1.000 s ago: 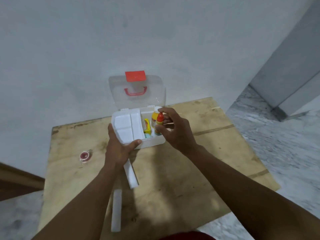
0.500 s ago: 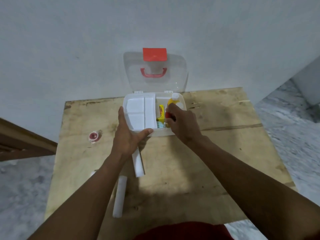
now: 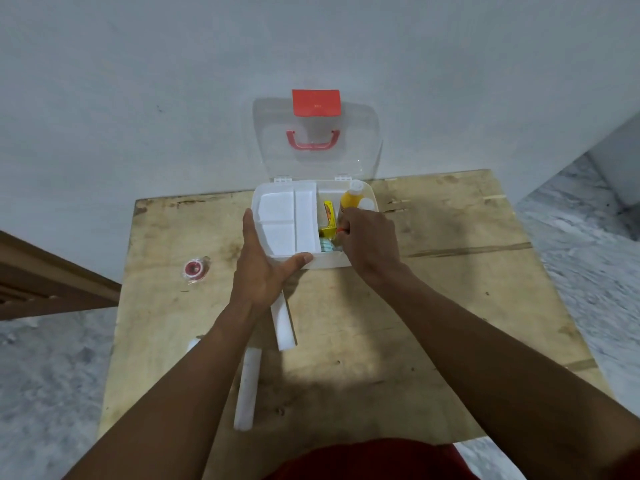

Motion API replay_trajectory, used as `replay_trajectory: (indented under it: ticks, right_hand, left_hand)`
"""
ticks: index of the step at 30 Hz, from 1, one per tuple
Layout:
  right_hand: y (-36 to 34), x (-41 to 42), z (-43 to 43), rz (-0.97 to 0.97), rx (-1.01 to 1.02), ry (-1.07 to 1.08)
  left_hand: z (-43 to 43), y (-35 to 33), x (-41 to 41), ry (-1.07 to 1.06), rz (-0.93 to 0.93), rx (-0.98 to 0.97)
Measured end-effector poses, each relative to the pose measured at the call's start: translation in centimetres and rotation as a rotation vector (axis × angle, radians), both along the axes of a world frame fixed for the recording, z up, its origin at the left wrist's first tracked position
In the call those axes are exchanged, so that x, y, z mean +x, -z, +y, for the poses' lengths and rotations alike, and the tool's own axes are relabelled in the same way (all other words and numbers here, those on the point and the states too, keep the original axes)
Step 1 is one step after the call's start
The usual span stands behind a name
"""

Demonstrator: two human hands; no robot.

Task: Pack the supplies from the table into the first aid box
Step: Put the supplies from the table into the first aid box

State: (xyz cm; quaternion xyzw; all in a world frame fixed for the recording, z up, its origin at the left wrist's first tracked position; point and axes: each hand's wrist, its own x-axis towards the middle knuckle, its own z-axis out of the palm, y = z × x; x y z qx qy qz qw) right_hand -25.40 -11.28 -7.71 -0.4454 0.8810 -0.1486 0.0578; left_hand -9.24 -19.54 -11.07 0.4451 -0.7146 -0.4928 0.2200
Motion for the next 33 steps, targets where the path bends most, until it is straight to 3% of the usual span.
replay_trajectory:
  ticks: [7,20,33]
  right_hand:
    - [-0.1,0.1,-0.3,0.003,0.055,0.033]
    - [-0.5,0.4,0.6,-0.071,-0.070,0.072]
    - [-0.2,0.2,2.4,-0.072,-0.364,-0.022]
  left_hand:
    - [-0.1,0.2,-0.1,0.005,0.024,-0.016]
    - [0.1,0.2,-0.1,0.007,0.082,-0.043]
    - [-0.1,0.2,0.1,0.026,0.092,-0.017]
